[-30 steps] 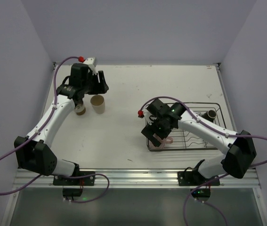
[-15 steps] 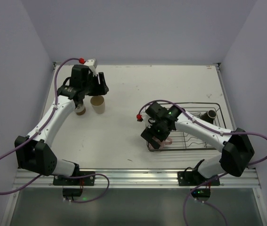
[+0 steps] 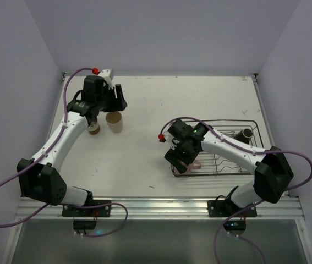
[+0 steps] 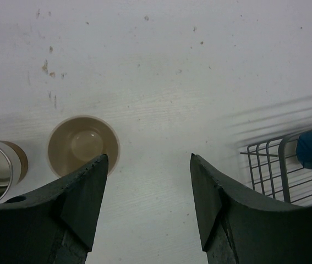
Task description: Unload the cups from the dish rack
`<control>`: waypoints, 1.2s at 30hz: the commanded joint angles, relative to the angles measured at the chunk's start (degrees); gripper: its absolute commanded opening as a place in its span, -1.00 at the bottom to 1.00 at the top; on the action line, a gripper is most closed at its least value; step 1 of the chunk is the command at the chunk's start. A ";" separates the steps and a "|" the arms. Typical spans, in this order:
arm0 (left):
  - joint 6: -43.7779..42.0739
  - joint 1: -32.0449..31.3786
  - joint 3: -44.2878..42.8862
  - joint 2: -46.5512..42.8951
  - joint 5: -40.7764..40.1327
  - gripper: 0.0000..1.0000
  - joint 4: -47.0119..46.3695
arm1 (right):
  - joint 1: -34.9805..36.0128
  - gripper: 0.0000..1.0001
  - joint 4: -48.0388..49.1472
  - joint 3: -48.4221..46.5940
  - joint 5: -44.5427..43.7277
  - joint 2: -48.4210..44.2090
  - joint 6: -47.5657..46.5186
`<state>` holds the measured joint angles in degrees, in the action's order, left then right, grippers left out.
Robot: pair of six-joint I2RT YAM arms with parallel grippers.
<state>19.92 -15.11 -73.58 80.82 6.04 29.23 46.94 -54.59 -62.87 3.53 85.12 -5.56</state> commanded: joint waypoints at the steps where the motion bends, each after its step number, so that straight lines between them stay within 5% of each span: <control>1: -1.11 0.44 -0.07 -1.36 1.07 0.31 -1.81 | 0.44 -1.00 -0.52 -2.87 -1.15 -0.13 0.98; 15: -0.68 0.35 -6.48 -4.53 3.01 0.31 3.20 | 0.17 -1.00 -3.42 -12.01 -8.81 -16.21 11.62; 26: 0.47 0.35 -1.14 -13.92 15.74 0.30 -5.05 | -7.55 -1.00 7.99 -11.93 10.49 -24.47 19.88; 36: 9.32 0.35 16.52 -29.38 32.43 0.28 -33.16 | -24.25 -1.00 12.75 -13.94 31.15 -26.68 33.41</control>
<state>23.90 -15.05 -60.99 53.45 30.17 9.47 25.58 -48.38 -73.65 23.33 58.48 20.84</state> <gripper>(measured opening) 0.643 0.796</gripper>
